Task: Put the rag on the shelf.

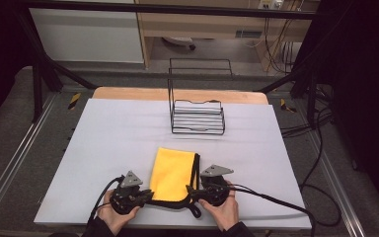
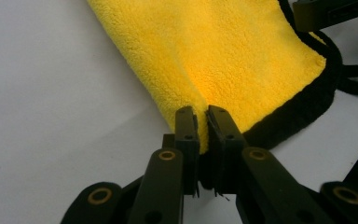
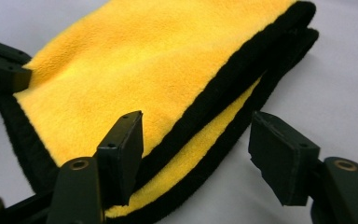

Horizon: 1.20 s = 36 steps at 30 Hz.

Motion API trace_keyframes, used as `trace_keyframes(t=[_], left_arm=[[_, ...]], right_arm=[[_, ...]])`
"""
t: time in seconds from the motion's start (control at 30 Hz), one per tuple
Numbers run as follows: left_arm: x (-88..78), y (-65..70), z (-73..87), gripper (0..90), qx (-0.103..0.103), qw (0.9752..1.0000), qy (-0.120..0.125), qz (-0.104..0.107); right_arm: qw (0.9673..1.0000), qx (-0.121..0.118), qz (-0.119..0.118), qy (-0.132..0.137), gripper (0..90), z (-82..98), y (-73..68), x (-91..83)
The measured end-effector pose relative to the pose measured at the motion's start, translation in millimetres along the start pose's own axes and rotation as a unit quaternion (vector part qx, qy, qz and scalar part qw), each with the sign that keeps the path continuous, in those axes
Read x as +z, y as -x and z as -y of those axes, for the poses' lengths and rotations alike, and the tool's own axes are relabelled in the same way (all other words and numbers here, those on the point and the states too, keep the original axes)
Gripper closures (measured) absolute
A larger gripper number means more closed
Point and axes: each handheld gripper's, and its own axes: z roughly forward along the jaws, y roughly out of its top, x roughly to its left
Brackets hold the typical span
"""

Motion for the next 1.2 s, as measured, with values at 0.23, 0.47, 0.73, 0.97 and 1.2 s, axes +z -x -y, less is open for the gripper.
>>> trace_keyframes(t=[0.23,0.47,0.73,0.97,1.2], left_arm=[[-1.7,-19.6,-15.5,68.0,-0.001,0.9997,0.024,-0.006],[16.8,-29.7,-17.1,70.8,-0.008,0.9999,-0.003,0.005],[14.3,-22.4,-14.2,85.9,-0.020,0.9997,-0.012,0.003],[11.2,-14.5,-10.7,86.8,-0.014,0.9998,-0.014,0.000],[9.2,-14.0,-10.5,84.5,0.003,1.0000,-0.002,-0.009]], right_arm=[[0.9999,0.010,-0.001,-0.014,37.9,1.8,2.2,7.8],[0.9993,0.026,-0.017,-0.018,59.6,1.7,1.7,10.5],[0.9991,0.028,-0.032,-0.009,77.9,-1.4,4.3,12.0],[0.9988,0.009,-0.048,-0.008,79.1,-6.7,11.1,15.0],[0.9990,-0.007,-0.045,-0.001,68.5,-7.9,11.6,11.3]])
